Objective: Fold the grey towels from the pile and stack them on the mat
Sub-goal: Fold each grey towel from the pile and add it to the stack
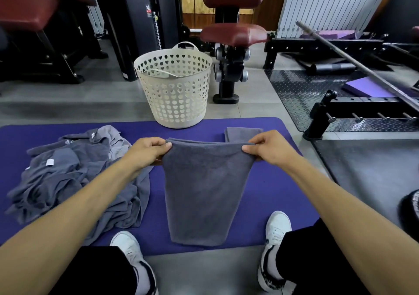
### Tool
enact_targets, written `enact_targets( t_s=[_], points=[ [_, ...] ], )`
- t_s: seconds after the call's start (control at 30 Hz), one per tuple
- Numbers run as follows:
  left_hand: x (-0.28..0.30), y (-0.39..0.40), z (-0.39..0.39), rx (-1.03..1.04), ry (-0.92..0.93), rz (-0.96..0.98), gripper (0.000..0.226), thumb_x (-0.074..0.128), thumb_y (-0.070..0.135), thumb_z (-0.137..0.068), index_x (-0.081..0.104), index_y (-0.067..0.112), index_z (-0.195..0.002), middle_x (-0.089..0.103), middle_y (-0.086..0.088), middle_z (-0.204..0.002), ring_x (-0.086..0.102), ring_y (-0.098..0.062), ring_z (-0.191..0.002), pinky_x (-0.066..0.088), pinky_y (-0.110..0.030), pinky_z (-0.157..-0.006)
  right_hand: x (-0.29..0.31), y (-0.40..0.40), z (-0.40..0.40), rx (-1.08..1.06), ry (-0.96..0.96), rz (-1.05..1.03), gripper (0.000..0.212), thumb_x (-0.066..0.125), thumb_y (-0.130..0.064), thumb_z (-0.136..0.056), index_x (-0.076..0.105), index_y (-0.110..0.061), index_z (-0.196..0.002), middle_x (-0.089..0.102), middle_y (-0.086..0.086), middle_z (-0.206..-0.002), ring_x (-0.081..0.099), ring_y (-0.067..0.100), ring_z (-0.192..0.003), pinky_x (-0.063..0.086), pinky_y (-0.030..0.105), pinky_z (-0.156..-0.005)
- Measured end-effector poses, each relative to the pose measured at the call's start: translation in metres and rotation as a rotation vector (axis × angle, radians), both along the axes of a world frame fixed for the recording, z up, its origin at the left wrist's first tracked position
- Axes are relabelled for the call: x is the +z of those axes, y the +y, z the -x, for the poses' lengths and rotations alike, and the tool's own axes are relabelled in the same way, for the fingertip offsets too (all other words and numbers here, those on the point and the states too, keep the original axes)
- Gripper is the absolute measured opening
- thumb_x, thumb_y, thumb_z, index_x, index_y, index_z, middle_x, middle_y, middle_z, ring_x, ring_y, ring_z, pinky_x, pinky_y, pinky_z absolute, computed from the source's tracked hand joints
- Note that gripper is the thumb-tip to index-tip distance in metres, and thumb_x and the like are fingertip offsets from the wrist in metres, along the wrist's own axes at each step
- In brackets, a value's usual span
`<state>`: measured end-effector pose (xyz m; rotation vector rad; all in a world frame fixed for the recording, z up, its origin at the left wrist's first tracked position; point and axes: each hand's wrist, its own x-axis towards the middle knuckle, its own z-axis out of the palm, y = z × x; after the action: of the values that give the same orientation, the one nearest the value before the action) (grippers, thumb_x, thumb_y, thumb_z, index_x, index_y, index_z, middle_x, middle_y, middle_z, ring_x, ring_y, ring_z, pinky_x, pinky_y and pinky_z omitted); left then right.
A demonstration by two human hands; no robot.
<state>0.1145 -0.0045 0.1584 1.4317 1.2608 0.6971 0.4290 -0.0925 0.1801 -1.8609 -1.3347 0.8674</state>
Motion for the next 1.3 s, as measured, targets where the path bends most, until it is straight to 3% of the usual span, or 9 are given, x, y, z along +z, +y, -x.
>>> enact_targets(
  t_s=[0.2, 0.37, 0.5, 0.67, 0.77, 0.87, 1.0, 1.2, 1.3],
  points=[
    [-0.04, 0.042, -0.026, 0.183, 0.164, -0.01, 0.015, 0.066, 0.017, -0.094, 0.064, 0.014, -0.079, 0.065, -0.006, -0.082, 0.059, -0.019, -0.08, 0.05, -0.032, -0.074, -0.025, 0.048, 0.009, -0.037, -0.174, 0.08, 0.018, 0.07, -0.018, -0.09, 0.062, -0.006, -0.08, 0.059, 0.003, -0.07, 0.055, 0.018, -0.065, 0.052, 0.033, -0.069],
    [-0.013, 0.08, -0.048, 0.252, 0.105, -0.243, 0.017, 0.061, 0.014, -0.096, 0.059, 0.019, -0.081, 0.059, 0.006, -0.07, 0.05, -0.007, -0.06, 0.038, -0.008, -0.05, -0.008, 0.089, -0.002, -0.096, -0.189, -0.104, 0.003, 0.06, -0.015, -0.095, 0.062, -0.016, -0.094, 0.061, -0.003, -0.082, 0.054, 0.011, -0.077, 0.036, 0.01, -0.059],
    [-0.005, 0.1, -0.042, 0.211, 0.131, -0.321, 0.006, 0.062, 0.019, -0.096, 0.062, 0.013, -0.097, 0.062, 0.003, -0.074, 0.05, -0.007, -0.06, 0.038, -0.019, -0.057, -0.009, 0.092, -0.009, -0.048, -0.091, -0.194, 0.002, 0.061, -0.017, -0.096, 0.062, -0.019, -0.096, 0.065, -0.002, -0.082, 0.052, 0.005, -0.067, 0.036, 0.012, -0.057],
    [-0.054, 0.062, -0.015, 0.076, 0.16, -0.234, 0.012, 0.067, 0.011, -0.092, 0.06, 0.016, -0.083, 0.061, 0.01, -0.058, 0.042, 0.0, -0.046, 0.035, -0.018, -0.051, -0.051, 0.046, -0.001, -0.006, -0.038, -0.12, 0.007, 0.068, -0.017, -0.092, 0.064, -0.023, -0.091, 0.068, -0.011, -0.067, 0.055, 0.003, -0.058, 0.041, 0.017, -0.055],
    [-0.103, 0.023, 0.008, -0.067, 0.251, -0.089, 0.018, 0.066, 0.007, -0.092, 0.055, 0.012, -0.079, 0.041, 0.014, -0.039, 0.027, -0.002, -0.045, 0.026, -0.021, -0.051, -0.094, 0.01, 0.005, 0.038, -0.078, 0.01, 0.002, 0.071, -0.017, -0.09, 0.069, -0.017, -0.09, 0.07, 0.003, -0.07, 0.056, 0.013, -0.061, 0.04, 0.023, -0.055],
    [-0.143, -0.016, 0.028, -0.289, 0.346, 0.058, 0.018, 0.067, 0.004, -0.091, 0.054, 0.011, -0.079, 0.037, 0.011, -0.048, 0.026, -0.001, -0.044, 0.026, -0.023, -0.053, -0.132, -0.025, 0.009, 0.188, -0.1, 0.235, 0.011, 0.071, -0.015, -0.089, 0.067, -0.021, -0.082, 0.065, -0.009, -0.061, 0.046, 0.0, -0.052, 0.038, 0.02, -0.057],
    [-0.175, -0.042, 0.043, -0.435, 0.381, 0.233, 0.023, 0.069, 0.004, -0.089, 0.055, 0.015, -0.075, 0.042, 0.01, -0.053, 0.033, -0.004, -0.049, 0.028, -0.023, -0.057, -0.17, -0.061, 0.014, 0.292, -0.024, 0.483, 0.006, 0.072, -0.014, -0.089, 0.068, -0.01, -0.091, 0.064, 0.004, -0.072, 0.05, 0.01, -0.069, 0.04, 0.017, -0.064],
    [-0.191, -0.046, 0.035, -0.39, 0.433, 0.353, 0.006, 0.072, 0.018, -0.089, 0.067, 0.017, -0.085, 0.068, -0.005, -0.081, 0.055, -0.012, -0.072, 0.042, -0.028, -0.073, -0.203, -0.066, 0.011, 0.135, 0.169, 0.529, 0.008, 0.073, -0.013, -0.088, 0.068, -0.013, -0.082, 0.072, 0.008, -0.076, 0.063, 0.018, -0.078, 0.054, 0.038, -0.087],
    [-0.195, -0.028, 0.02, -0.254, 0.385, 0.337, 0.006, 0.071, 0.02, -0.09, 0.067, 0.018, -0.086, 0.069, -0.005, -0.079, 0.059, -0.012, -0.072, 0.045, -0.026, -0.073, -0.211, -0.047, 0.009, 0.029, 0.208, 0.481, 0.007, 0.073, -0.013, -0.088, 0.068, -0.009, -0.086, 0.071, 0.009, -0.081, 0.063, 0.018, -0.08, 0.055, 0.037, -0.084]
  ],
)
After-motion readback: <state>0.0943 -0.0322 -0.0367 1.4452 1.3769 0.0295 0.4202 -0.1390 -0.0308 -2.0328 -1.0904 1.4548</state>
